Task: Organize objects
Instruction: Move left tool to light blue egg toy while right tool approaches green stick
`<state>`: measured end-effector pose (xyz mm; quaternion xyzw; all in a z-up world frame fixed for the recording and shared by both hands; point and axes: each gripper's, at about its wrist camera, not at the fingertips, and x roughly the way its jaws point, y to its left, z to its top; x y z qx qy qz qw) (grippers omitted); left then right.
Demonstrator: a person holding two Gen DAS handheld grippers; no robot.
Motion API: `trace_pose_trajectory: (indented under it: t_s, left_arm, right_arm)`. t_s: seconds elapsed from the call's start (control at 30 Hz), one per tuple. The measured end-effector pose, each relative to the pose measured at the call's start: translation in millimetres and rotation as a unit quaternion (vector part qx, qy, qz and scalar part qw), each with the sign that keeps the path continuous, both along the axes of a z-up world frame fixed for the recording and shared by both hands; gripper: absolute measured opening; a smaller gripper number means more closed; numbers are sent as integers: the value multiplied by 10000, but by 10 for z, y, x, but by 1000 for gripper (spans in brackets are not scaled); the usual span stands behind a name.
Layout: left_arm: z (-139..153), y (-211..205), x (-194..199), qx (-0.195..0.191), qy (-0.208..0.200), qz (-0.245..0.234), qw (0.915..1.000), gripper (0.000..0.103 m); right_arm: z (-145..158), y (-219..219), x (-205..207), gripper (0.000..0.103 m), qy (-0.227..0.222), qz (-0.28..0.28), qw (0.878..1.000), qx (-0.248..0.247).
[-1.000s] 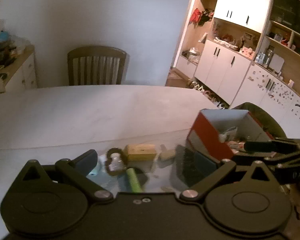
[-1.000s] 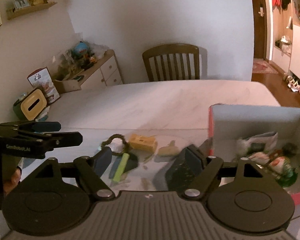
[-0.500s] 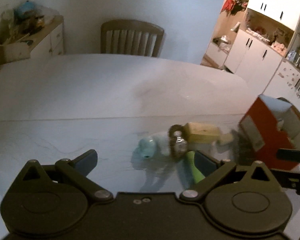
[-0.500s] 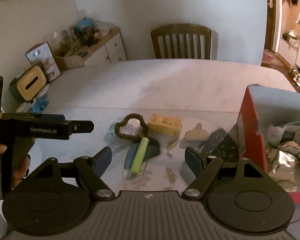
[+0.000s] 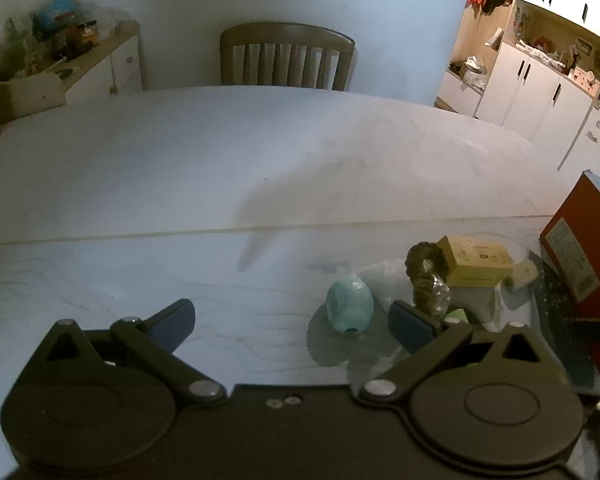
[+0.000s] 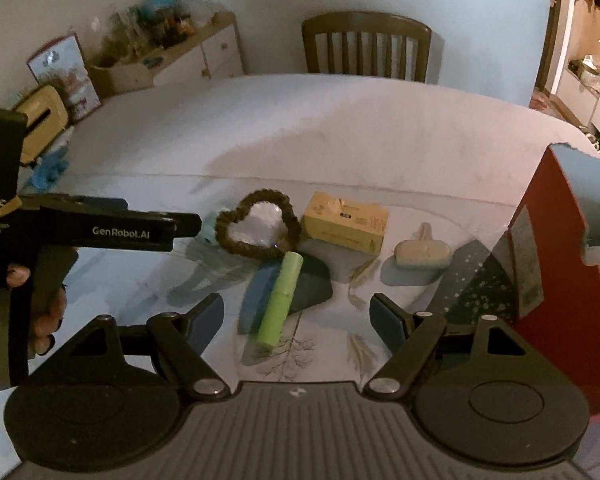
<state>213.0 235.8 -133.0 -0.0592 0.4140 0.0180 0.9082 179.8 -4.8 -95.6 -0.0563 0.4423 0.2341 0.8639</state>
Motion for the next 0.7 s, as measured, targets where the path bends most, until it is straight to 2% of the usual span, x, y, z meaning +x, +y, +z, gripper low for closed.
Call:
trace_pose_trajectory:
  t_s: [0.33, 0.47, 0.53, 0.63, 0.7]
  left_arm:
    - [-102, -83, 117, 184, -23, -131, 9997, 102]
    - [-133, -107, 134, 218, -67, -155, 9996, 98]
    - [-141, -107, 145, 193, -79, -153, 9997, 96]
    - [-148, -90, 165, 178, -66, -128, 9997, 86]
    - [-155, -83, 173, 92, -54, -148, 9998, 84]
  right_arm:
    - [-268, 155, 161, 80, 212, 16, 9994, -282]
    - [-307, 217, 211, 79, 198, 41, 9993, -329]
    - [-352, 257, 229, 75, 199, 68, 9990, -404]
    - [-405, 308, 246, 70, 216, 87, 9986, -474]
    - [-427, 341, 257, 64, 208, 123, 9984, -516]
